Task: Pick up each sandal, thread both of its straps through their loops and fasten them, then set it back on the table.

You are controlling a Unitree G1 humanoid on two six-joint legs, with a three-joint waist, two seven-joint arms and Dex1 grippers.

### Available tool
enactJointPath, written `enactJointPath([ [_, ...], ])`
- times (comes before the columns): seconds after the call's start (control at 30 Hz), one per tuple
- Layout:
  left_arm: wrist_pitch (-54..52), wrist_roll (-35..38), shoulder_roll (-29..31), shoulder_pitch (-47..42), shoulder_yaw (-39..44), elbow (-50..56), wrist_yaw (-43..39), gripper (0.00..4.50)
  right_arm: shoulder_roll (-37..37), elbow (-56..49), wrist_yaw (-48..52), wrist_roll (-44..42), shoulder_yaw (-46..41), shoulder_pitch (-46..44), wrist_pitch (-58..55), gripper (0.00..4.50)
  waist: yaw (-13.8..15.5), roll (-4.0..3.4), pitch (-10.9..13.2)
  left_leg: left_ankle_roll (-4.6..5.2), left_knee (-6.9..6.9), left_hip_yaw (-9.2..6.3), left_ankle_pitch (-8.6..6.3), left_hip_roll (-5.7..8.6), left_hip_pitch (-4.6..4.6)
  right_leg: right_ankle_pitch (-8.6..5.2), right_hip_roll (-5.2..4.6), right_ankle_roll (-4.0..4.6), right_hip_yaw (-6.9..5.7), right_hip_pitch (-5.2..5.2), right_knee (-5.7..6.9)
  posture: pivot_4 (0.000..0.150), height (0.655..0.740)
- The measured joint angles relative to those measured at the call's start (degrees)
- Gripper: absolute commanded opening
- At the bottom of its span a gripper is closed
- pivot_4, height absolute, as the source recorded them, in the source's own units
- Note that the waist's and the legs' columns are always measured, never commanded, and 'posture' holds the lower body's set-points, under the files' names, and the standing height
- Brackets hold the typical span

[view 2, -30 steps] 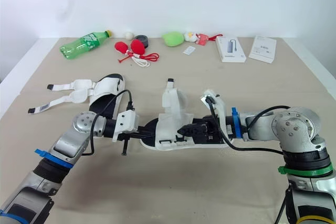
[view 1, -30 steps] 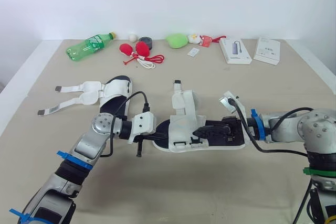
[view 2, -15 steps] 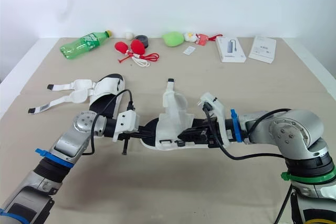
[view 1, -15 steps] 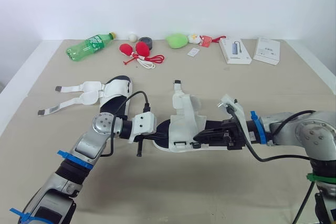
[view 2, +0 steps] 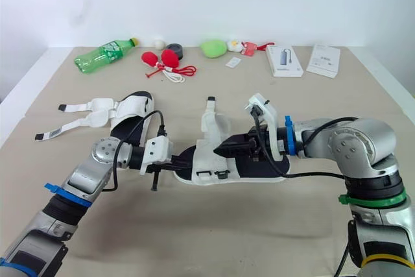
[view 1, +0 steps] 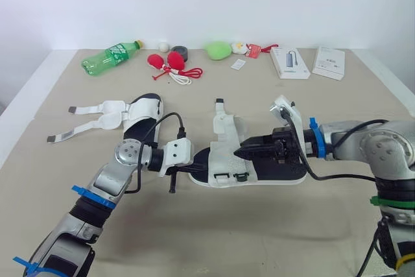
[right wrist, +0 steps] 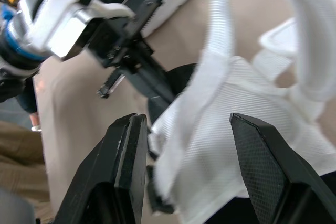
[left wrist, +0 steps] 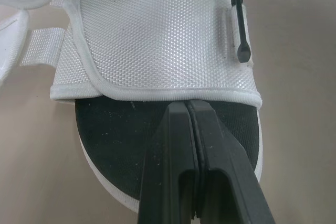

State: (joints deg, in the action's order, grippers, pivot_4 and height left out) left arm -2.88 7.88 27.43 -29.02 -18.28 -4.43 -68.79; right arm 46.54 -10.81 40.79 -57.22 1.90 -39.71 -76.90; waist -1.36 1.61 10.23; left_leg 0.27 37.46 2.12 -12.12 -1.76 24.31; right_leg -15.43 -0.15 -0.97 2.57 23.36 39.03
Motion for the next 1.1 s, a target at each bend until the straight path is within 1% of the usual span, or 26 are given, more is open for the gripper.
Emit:
enactJointPath([
  [0.07, 0.0, 0.0, -0.1, 0.0, 0.0, 0.0, 0.0, 0.0, -0.9, 1.7, 0.3, 1.4, 0.6, -1.2, 0.0, 2.76, 0.0, 0.0, 0.0, 0.0, 0.0, 0.0, 0.0, 0.01, 0.0, 0.05, -0.01, 0.09, 0.0, 0.0, 0.0, 0.15, 0.74],
  [0.1, 0.0, 0.0, -0.1, 0.0, 0.0, -0.1, 0.0, 0.0, -1.1, 2.2, 0.5, 1.7, 0.8, -1.7, 0.0, 2.25, 0.0, 0.0, 0.0, 0.0, 0.0, 0.0, 0.0, 0.01, 0.0, 0.06, -0.01, 0.09, 0.0, 0.0, 0.0, 0.15, 0.74],
  [0.13, 0.0, 0.0, -0.2, 0.0, 0.0, -0.1, 0.0, 0.0, -1.4, 2.6, 0.7, 2.1, 1.1, -2.1, 0.0, 2.09, 0.0, 0.0, 0.0, 0.0, 0.0, -0.01, 0.0, 0.01, 0.0, 0.05, -0.01, 0.09, -0.01, 0.0, 0.0, 0.15, 0.74],
  [0.23, 0.0, 0.0, -0.3, 0.0, 0.0, -0.2, 0.1, 0.0, -2.3, 3.4, 1.7, 3.4, 2.2, -2.5, 0.0, 0.51, 0.0, 0.0, 0.0, 0.0, 0.0, -0.01, 0.0, 0.01, 0.0, 0.05, -0.01, 0.09, -0.01, 0.0, 0.0, 0.15, 0.74],
  [0.27, 0.0, 0.0, -0.3, 0.0, 0.0, -0.2, 0.1, 0.0, -2.6, 3.6, 1.9, 3.6, 2.2, -2.5, 0.0, 0.14, 0.0, 0.0, 0.0, 0.0, 0.0, -0.01, 0.0, 0.01, 0.0, 0.05, 0.0, 0.08, -0.01, 0.0, 0.0, 0.15, 0.74],
  [0.3, 0.0, 0.0, -0.3, 0.0, 0.0, -0.2, 0.1, 0.0, -2.9, 3.7, 2.6, 3.6, 2.2, -2.5, 0.0, 0.01, 0.0, 0.0, 0.0, 0.0, 0.0, -0.01, 0.0, 0.01, 0.0, 0.05, -0.01, 0.08, -0.01, 0.0, 0.0, 0.15, 0.74],
  [0.47, 0.1, 0.0, -0.3, 0.0, 0.0, -0.2, 0.1, 0.0, -3.0, 2.8, 3.6, 3.4, 2.0, -2.3, -1.0, 0.01, 0.0, 0.0, 0.0, 0.0, 0.0, -0.02, 0.0, 0.0, 0.0, 0.05, -0.01, 0.09, -0.02, 0.0, 0.0, 0.15, 0.74],
  [0.8, 0.1, 0.0, -0.4, 0.0, 0.0, -0.2, 0.1, 0.0, -2.9, -4.8, 2.0, 0.2, -3.6, 3.3, -5.3, 0.01, 0.0, -0.01, 0.0, 0.0, -0.01, -0.04, 0.0, 0.0, 0.01, 0.05, 0.0, 0.08, -0.03, -0.01, 0.0, 0.15, 0.74],
  [0.9, 0.1, -0.1, -0.5, 0.0, 0.0, -0.2, 0.1, 0.0, -3.0, -5.3, 0.5, -0.3, -5.0, 5.0, -6.4, 0.01, 0.0, -0.01, 0.0, 0.0, 0.0, -0.03, 0.0, 0.0, 0.0, 0.04, 0.0, 0.06, -0.02, -0.01, 0.0, 0.15, 0.74],
  [1.1, 0.4, -0.1, -1.0, -0.1, -0.3, -0.9, -0.1, 0.0, -3.3, -4.5, -2.1, 0.0, -6.9, 5.1, -6.6, 0.01, 0.0, -0.01, 0.0, 0.03, 0.03, 0.01, 0.03, 0.01, 0.0, 0.06, -0.01, -0.07, 0.01, -0.01, 0.0, 0.15, 0.74],
])
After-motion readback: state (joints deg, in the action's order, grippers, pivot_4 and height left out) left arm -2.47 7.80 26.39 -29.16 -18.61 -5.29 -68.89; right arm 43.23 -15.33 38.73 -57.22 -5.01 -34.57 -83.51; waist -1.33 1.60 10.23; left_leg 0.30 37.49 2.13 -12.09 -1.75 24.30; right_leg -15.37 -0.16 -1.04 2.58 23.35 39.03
